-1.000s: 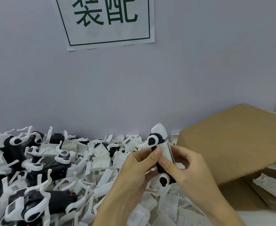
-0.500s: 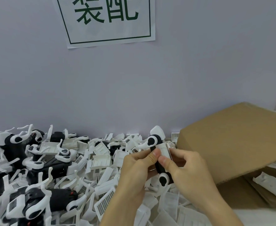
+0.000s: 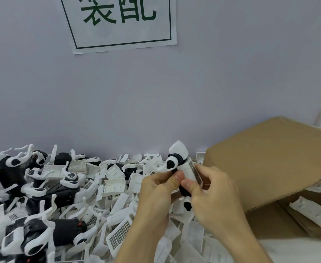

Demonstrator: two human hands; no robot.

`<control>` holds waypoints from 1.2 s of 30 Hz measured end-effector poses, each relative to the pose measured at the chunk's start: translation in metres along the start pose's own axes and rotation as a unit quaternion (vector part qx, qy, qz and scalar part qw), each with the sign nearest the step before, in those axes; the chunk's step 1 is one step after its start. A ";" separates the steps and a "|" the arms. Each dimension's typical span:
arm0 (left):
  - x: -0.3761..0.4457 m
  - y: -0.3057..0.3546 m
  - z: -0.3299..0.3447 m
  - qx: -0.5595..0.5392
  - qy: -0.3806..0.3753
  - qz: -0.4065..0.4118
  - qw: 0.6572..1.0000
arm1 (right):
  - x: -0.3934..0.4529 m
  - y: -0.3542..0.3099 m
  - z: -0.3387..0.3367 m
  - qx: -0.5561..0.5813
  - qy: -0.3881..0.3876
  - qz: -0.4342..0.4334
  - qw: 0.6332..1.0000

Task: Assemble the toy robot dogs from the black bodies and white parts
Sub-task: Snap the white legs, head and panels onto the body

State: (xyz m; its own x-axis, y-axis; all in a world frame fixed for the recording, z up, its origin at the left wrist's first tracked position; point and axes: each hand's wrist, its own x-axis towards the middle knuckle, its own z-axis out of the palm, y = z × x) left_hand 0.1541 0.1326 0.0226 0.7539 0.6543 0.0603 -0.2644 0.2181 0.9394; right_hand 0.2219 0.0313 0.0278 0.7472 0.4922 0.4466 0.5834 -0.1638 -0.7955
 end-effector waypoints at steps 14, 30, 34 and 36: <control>-0.001 -0.001 0.003 0.088 -0.045 0.013 0.995 | 0.012 0.012 -0.047 0.187 -0.223 0.107 0.951; 0.002 -0.007 0.014 -0.013 0.047 -0.013 0.999 | 0.007 0.010 -0.020 0.057 -0.085 -0.007 0.995; -0.002 -0.001 0.013 -0.092 0.033 -0.080 0.992 | 0.009 0.005 -0.023 0.055 -0.075 -0.026 0.995; -0.004 -0.002 0.017 -0.087 0.026 -0.067 0.994 | 0.009 0.006 -0.031 0.124 -0.115 0.007 0.986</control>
State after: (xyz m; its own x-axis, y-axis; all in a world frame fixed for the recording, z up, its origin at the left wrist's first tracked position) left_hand 0.1616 0.1178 0.0265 0.7578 0.6471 -0.0831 -0.2671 0.4239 0.8654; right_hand 0.2424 0.0086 0.0396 0.6467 0.6761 0.3530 0.4567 0.0274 -0.8892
